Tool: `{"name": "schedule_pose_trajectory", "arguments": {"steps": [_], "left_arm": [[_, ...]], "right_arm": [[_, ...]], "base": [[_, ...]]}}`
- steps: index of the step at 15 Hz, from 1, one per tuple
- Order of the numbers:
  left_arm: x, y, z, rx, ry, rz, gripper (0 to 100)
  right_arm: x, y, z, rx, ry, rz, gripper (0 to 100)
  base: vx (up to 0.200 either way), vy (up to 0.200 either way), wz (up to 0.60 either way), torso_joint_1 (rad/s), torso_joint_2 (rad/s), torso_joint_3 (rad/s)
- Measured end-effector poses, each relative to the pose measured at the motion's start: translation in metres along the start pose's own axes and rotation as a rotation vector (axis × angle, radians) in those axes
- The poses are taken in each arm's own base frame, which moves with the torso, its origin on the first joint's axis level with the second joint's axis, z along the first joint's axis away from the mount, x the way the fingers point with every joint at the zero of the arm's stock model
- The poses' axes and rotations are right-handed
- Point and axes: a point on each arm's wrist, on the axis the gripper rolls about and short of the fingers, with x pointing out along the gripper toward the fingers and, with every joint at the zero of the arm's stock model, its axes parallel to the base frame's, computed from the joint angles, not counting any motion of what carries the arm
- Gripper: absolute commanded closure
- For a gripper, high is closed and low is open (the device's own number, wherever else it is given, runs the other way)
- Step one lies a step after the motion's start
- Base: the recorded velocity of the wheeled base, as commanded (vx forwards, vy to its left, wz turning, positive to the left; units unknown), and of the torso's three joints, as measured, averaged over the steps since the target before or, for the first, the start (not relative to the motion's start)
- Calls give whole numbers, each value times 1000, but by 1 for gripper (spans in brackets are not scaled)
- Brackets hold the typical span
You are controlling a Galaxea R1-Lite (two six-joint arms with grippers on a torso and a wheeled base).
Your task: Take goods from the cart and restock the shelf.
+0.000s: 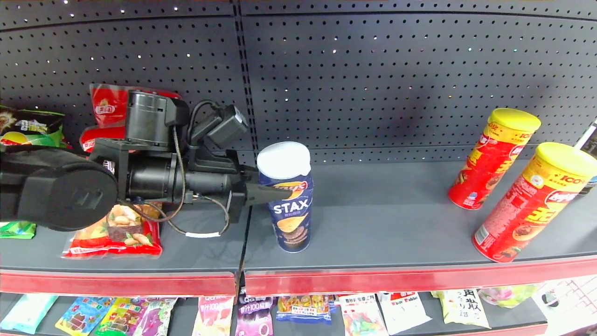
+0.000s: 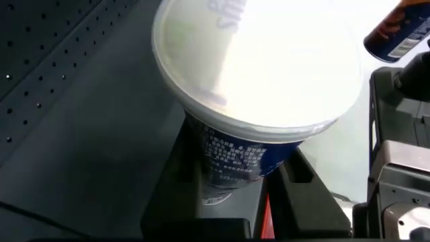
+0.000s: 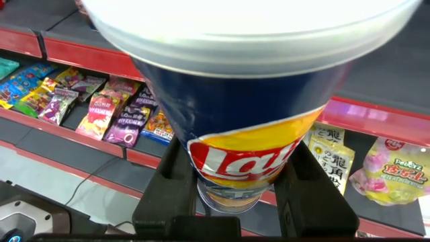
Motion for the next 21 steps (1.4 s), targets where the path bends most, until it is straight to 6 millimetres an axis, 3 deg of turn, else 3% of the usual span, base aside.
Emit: {"name": "schedule_pose_trajectory", "arguments": {"steps": [8,21], "left_arm": [[-11,-13,-2,-13,0,-15,100],[-10,-15,-2,-33,0,-24,100]], "right_arm": [[1,0,-1,1,4,1,100],[1,0,-2,2,6,0,100]], "base": [[0,0,0,0,0,0],[0,0,0,0,0,0]]}}
